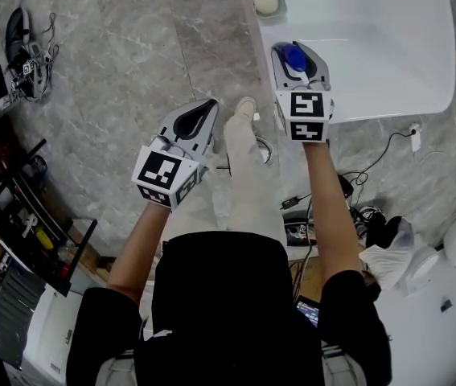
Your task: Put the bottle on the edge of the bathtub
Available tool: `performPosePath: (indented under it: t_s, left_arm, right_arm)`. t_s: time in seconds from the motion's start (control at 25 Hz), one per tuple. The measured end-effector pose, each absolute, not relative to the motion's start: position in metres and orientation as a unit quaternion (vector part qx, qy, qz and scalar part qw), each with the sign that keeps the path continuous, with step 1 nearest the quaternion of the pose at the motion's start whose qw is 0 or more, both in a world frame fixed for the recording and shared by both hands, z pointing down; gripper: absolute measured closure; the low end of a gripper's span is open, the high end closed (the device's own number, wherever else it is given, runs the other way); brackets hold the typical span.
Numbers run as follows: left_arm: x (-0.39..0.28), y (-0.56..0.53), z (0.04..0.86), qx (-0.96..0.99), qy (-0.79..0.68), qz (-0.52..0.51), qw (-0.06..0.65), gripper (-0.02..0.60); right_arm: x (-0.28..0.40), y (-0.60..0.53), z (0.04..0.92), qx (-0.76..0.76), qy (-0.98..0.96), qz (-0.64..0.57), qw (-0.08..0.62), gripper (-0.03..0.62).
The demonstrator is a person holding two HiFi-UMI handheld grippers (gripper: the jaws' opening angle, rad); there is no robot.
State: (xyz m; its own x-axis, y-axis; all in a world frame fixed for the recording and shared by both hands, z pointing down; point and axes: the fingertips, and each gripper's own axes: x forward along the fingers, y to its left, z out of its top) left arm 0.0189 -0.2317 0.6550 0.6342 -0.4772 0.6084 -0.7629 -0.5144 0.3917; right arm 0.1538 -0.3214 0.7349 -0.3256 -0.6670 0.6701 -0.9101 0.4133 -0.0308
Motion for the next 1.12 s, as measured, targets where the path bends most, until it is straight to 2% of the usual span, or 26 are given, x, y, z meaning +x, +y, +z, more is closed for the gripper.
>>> performPosePath:
  t_s: [0.52, 0.72, 1.12]
  left_arm:
    - [0.009, -0.251, 0.642, 0.839, -0.393, 0.211, 0.31, 0.569]
    - [0.007, -0.252, 0.634, 0.84, -0.394, 0.207, 0.31, 0.569]
    - [0.01, -0.254, 0.594, 0.857, -0.389, 0.188, 0.282, 0.569]
  right_arm:
    - [0.153, -0.326, 0.725, 0.502, -0.789, 0.216, 0.279, 0.427]
    - [0.158, -0.317, 0.718, 0.508, -0.785, 0.217, 0.28, 0.404]
    - [0.169, -0.29, 0.674, 0.538, -0.77, 0.227, 0.258, 0.402]
